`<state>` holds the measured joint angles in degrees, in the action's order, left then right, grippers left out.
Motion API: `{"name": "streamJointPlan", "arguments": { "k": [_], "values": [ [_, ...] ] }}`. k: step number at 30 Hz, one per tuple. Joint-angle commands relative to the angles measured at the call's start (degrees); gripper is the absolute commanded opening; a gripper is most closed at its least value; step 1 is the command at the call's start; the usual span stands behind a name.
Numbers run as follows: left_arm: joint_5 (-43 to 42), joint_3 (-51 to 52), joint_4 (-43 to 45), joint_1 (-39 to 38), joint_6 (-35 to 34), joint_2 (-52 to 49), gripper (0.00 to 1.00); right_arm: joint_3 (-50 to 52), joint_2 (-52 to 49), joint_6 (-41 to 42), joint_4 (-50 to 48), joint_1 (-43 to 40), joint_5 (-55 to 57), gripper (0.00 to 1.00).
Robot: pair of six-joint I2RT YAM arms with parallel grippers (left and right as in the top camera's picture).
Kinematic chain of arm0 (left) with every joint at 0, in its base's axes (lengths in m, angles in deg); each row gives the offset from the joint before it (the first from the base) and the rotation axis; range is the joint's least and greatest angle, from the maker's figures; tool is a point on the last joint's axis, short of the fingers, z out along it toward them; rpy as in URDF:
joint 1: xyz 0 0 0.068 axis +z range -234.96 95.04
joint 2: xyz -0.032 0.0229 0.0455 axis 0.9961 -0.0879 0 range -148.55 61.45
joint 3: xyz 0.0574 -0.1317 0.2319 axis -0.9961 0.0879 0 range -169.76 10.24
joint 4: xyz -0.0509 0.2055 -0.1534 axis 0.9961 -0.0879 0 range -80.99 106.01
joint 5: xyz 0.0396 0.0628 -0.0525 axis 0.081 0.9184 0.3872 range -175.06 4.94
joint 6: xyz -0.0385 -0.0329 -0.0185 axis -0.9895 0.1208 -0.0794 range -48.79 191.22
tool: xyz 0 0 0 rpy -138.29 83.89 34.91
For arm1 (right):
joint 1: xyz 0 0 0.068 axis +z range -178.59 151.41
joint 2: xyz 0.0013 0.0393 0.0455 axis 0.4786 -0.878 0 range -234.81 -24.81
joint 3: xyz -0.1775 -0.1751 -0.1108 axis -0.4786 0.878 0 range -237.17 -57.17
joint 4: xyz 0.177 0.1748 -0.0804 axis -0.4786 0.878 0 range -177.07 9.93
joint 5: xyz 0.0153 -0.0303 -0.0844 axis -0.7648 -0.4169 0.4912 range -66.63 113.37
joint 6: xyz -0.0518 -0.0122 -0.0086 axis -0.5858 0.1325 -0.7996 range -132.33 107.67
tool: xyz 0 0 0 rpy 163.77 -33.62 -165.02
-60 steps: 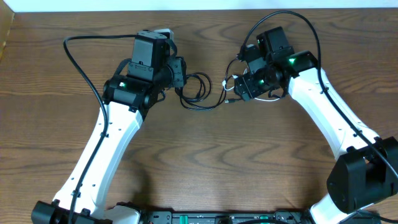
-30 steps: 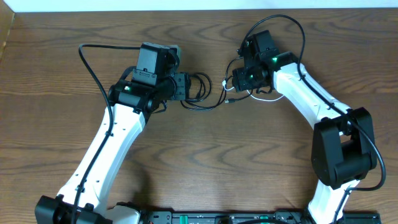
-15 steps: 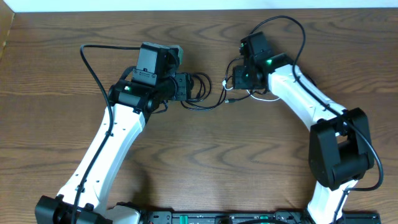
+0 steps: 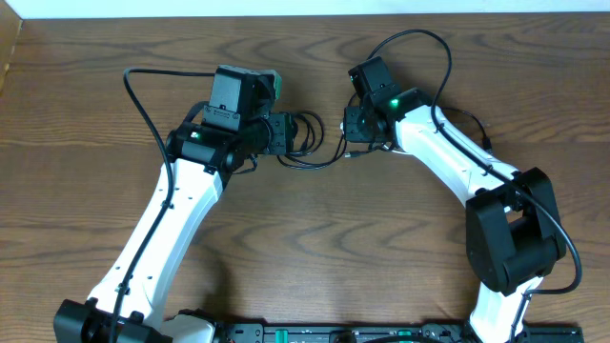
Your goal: Untangle cables
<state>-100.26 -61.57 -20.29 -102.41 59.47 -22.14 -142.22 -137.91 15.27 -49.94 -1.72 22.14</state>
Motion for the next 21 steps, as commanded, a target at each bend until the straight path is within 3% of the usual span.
{"name": "streamJointPlan", "arguments": {
  "k": [1,4,11,21],
  "values": [
    [-0.9,0.2,-0.6,0.0,0.8,-0.3,0.52,0.5,-0.6,0.2,0.1,0.2,0.9,0.15],
    [-0.9,0.2,-0.9,0.0,0.8,-0.3,0.52,0.5,-0.6,0.2,0.0,0.2,0.9,0.01],
    [-0.9,0.2,-0.9,0.0,0.8,-0.3,0.52,0.2,1.0,-0.6,-0.8,0.1,0.7,0.01],
    [-0.9,0.2,-0.9,0.0,0.8,-0.3,0.52,-1.4,12.4,-3.5,-1.1,-0.7,0.9,0.01]
  ]
}}
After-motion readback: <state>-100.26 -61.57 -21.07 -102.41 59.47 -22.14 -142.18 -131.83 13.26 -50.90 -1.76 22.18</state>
